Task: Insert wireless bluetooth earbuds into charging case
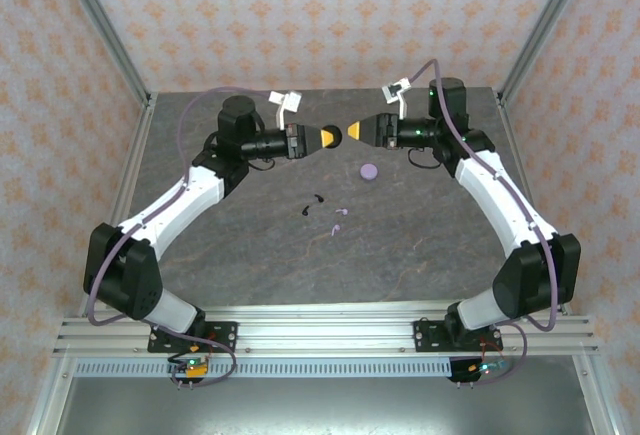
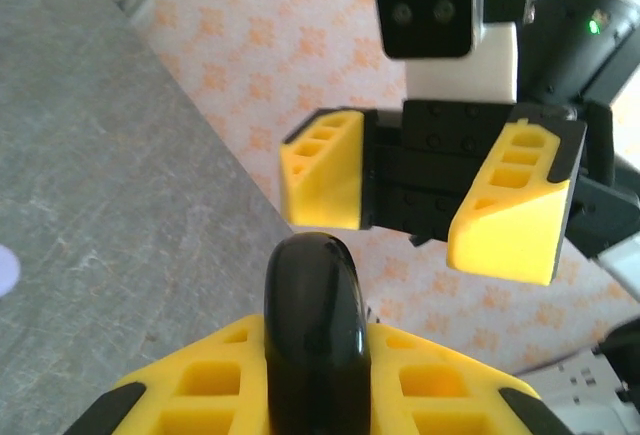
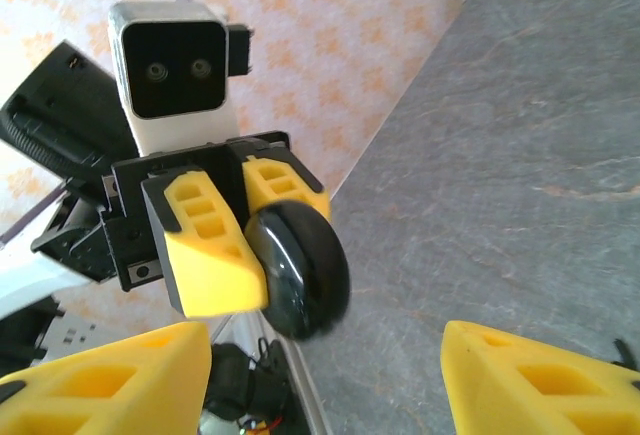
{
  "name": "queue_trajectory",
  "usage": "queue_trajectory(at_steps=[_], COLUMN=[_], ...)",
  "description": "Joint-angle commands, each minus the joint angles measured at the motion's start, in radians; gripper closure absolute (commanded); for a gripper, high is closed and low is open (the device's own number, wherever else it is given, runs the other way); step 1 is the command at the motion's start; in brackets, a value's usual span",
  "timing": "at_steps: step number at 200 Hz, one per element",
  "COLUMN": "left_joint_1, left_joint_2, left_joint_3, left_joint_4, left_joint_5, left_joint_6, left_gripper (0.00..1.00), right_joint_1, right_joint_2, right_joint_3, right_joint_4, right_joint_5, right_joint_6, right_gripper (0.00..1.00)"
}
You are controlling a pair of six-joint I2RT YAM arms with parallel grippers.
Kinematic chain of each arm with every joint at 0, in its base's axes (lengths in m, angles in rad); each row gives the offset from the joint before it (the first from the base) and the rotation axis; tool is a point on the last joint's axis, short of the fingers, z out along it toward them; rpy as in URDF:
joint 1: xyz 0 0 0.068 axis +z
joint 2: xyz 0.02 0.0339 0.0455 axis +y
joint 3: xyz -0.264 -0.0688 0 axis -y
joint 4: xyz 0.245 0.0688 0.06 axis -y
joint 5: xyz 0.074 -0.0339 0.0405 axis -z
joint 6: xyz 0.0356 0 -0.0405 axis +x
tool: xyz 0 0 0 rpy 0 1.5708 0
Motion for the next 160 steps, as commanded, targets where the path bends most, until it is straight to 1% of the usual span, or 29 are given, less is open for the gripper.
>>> queue_trajectory(at_steps=[1, 22, 34, 39, 56, 76, 93, 106, 126, 142, 160], left_joint_1=[-0.02, -0.021, -0.023, -0.023, -0.024, -0.025, -0.029, -0.033, -0.035, -0.038, -0.043], left_joint_2=[-0.036, -0.034, -0.033, -0.034, -0.036, -0.041, -0.048, -0.052, -0.052, -0.054, -0.054], left_joint_3=[0.052, 0.061, 0.064, 0.064, 0.064, 0.065, 0.065, 0.067, 0.068, 0.069, 0.07], left_joint_4=[-0.081, -0.091, -0.093, -0.094, -0.095, -0.098, -0.102, -0.114, -0.125, -0.129, -0.129], left_joint_5=[0.052, 0.053, 0.055, 0.055, 0.057, 0.062, 0.065, 0.067, 0.069, 0.071, 0.072], left_joint_6=[0.087, 0.087, 0.087, 0.113, 0.116, 0.122, 0.13, 0.143, 0.152, 0.153, 0.159], left_gripper=[0.88, 0.88, 0.88, 0.88, 0.88, 0.88, 0.88, 0.89, 0.89, 0.89, 0.89], right_joint_1=[0.026, 0.044, 0.051, 0.052, 0.055, 0.059, 0.061, 0.065, 0.066, 0.07, 0.072], right_joint_2=[-0.009, 0.001, 0.006, 0.009, 0.015, 0.022, 0.032, 0.037, 0.038, 0.039, 0.037], right_joint_3=[0.049, 0.068, 0.075, 0.076, 0.081, 0.082, 0.092, 0.096, 0.099, 0.1, 0.098], right_joint_4=[-0.061, -0.101, -0.117, -0.12, -0.129, -0.132, -0.144, -0.144, -0.144, -0.145, -0.143], right_joint_5=[-0.078, -0.08, -0.079, -0.078, -0.08, -0.084, -0.089, -0.094, -0.1, -0.101, -0.105], right_joint_6=[-0.079, -0.111, -0.119, -0.119, -0.123, -0.127, -0.13, -0.129, -0.128, -0.127, -0.127], right_gripper=[0.38, 0.39, 0.42, 0.43, 0.48, 0.5, 0.54, 0.61, 0.67, 0.69, 0.7])
